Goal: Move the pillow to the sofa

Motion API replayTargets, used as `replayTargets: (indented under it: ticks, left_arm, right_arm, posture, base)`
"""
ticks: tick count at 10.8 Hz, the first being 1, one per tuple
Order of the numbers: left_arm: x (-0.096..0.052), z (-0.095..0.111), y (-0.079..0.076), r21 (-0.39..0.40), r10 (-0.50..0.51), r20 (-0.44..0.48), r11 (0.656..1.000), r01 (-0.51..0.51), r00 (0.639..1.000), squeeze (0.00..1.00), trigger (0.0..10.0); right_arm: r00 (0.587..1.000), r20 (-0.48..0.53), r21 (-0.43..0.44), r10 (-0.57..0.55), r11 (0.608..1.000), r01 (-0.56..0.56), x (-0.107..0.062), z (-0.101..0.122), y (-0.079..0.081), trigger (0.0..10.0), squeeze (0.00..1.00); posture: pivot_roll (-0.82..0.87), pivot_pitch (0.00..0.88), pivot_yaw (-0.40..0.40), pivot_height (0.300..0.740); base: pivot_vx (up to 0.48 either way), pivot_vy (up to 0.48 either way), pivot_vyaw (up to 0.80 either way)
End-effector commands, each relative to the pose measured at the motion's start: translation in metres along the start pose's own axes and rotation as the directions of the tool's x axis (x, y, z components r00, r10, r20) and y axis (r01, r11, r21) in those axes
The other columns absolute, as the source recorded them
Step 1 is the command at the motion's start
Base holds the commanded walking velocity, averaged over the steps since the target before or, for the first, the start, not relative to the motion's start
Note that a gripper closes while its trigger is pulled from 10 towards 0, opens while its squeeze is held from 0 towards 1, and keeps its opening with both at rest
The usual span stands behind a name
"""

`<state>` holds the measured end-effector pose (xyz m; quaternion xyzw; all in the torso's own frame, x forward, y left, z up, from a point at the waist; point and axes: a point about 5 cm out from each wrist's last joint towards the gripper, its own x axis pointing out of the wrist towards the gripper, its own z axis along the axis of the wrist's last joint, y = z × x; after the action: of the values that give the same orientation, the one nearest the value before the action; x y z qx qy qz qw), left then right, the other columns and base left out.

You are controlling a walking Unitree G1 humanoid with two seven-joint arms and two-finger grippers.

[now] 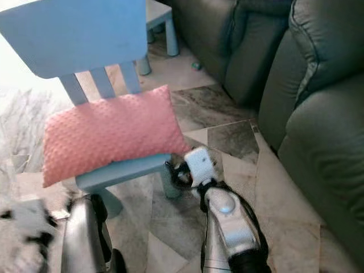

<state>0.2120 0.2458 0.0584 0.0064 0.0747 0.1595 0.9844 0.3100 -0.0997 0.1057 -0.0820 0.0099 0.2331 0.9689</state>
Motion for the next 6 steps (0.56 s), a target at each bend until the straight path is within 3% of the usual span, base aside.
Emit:
replayTargets:
  ticks: [1, 3, 4, 5, 6]
  left_arm:
    - [0.001, 0.003, 0.018, 0.016, 0.076, 0.018, 0.997, -0.076, 0.997, 0.0, 10.0]
    - [0.026, 0.027, 0.041, 0.003, 0.183, 0.09, 0.983, -0.184, 0.979, 0.0, 10.0]
    - [0.035, 0.031, 0.044, -0.001, 0.191, 0.086, 0.982, -0.191, 0.978, 0.0, 10.0]
    - [0.054, 0.035, 0.043, -0.039, 0.171, 0.055, 0.985, -0.169, 0.984, 0.0, 10.0]
    - [0.064, 0.038, 0.038, -0.07, 0.148, 0.04, 0.987, -0.145, 0.988, 0.0, 10.0]
  right_arm:
    - [0.998, 0.065, 0.006, -0.022, 1.0, 0.022, 0.004, 0.014, -0.004, 10.0, 0.0]
    - [0.988, 0.139, 0.012, -0.062, 0.998, 0.061, 0.017, 0.041, -0.02, 10.0, 0.0]
    - [0.987, 0.152, 0.016, -0.057, 0.998, 0.056, 0.021, 0.047, -0.024, 10.0, 0.0]
    - [0.986, 0.169, 0.088, -0.016, 0.996, 0.001, 0.031, 0.055, -0.027, 10.0, 0.0]
    - [0.984, 0.176, 0.121, 0.006, 0.992, -0.028, 0.037, 0.061, -0.028, 10.0, 0.0]
  posture:
    - [-0.09, 0.236, 0.058, 0.408]
    - [-0.1, 0.248, 0.049, 0.408]
    - [-0.1, 0.253, 0.047, 0.408]
    - [-0.11, 0.262, 0.044, 0.408]
    - [-0.11, 0.27, 0.043, 0.408]
  base:
    - [0.0, 0.0, 0.0]
    - [0.0, 0.0, 0.0]
    - [0.0, 0.0, 0.0]
    - [0.0, 0.0, 0.0]
    - [0.0, 0.0, 0.0]
